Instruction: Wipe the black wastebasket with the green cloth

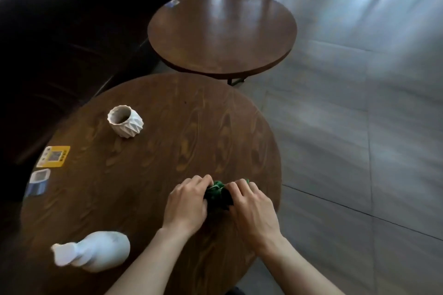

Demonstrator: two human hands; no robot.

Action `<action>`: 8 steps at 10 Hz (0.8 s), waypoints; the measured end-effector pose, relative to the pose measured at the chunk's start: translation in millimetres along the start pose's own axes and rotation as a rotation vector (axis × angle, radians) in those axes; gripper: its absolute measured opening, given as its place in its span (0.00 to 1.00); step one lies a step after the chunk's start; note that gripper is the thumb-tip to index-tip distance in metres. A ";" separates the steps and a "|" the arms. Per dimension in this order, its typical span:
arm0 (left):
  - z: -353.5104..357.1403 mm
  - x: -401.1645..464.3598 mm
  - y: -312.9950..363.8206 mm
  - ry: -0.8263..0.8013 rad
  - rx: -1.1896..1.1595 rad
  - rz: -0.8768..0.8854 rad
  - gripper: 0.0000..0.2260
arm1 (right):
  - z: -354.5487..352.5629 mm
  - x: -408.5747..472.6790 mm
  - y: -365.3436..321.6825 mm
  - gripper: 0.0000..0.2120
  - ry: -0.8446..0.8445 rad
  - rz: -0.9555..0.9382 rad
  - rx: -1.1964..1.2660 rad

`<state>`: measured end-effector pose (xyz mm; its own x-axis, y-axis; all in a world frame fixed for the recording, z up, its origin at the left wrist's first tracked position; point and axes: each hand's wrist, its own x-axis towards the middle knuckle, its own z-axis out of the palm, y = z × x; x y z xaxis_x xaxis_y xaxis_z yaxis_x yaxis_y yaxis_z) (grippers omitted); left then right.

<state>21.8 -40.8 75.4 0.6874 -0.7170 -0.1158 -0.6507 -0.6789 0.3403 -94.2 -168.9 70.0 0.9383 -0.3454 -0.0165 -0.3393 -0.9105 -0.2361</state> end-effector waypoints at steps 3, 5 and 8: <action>72.6 11.0 -40.5 -0.156 0.206 -0.021 0.40 | 108.8 11.9 36.5 0.45 -0.289 -0.061 0.143; 80.1 -3.2 -52.6 -0.359 0.139 -0.014 0.42 | 112.1 8.6 33.8 0.43 -0.328 -0.022 0.147; 23.8 -16.1 -46.8 -0.264 0.158 0.032 0.32 | 56.1 -1.5 18.3 0.34 -0.366 0.107 0.112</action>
